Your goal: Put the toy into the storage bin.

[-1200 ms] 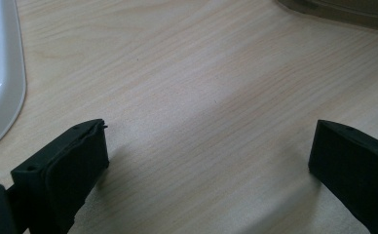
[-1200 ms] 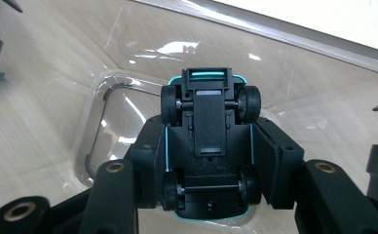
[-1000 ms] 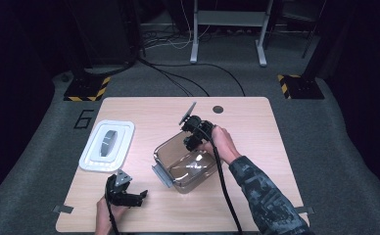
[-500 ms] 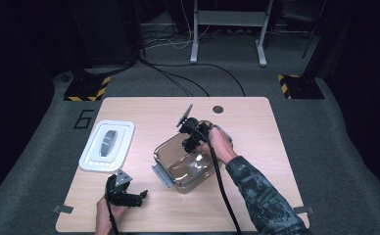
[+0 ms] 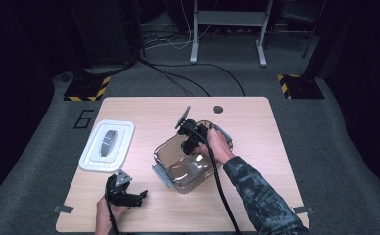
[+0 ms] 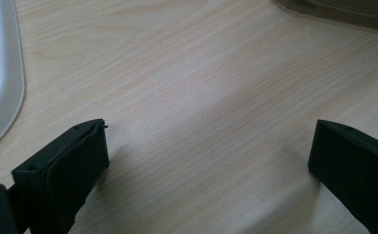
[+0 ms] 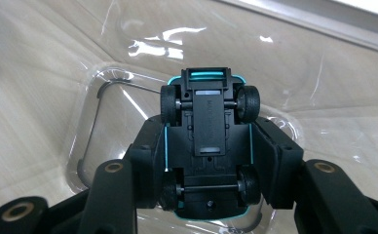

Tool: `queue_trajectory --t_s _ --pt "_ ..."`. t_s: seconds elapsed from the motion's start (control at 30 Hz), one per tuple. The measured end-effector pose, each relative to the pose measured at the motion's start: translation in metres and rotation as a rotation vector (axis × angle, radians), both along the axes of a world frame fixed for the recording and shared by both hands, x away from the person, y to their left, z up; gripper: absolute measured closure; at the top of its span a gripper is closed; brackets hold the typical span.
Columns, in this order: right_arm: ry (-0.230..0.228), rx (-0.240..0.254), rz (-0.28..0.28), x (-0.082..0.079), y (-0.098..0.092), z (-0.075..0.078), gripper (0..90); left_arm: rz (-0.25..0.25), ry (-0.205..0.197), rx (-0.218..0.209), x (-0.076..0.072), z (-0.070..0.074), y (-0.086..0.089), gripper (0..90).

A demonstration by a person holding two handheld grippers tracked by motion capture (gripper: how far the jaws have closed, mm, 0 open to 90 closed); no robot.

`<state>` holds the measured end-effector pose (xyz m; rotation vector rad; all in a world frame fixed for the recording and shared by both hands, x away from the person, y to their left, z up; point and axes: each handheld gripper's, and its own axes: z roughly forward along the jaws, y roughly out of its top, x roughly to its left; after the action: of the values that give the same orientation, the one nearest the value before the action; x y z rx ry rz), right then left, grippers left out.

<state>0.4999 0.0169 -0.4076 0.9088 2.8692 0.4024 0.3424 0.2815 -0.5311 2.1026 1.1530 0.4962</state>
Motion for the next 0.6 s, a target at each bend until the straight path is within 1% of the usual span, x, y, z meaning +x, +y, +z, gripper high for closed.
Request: queue_trajectory --t_s 0.4,0.6 --pt "0.020 -0.006 0.003 0.0019 0.0026 -0.0062 50.5 -0.001 0.000 0.000 0.0000 0.0000 -0.0001 0.8" --pt "0.021 -0.009 0.003 0.0013 0.0029 -0.0067 50.1 -0.002 0.002 -0.001 0.0000 0.0001 0.0000 0.8"
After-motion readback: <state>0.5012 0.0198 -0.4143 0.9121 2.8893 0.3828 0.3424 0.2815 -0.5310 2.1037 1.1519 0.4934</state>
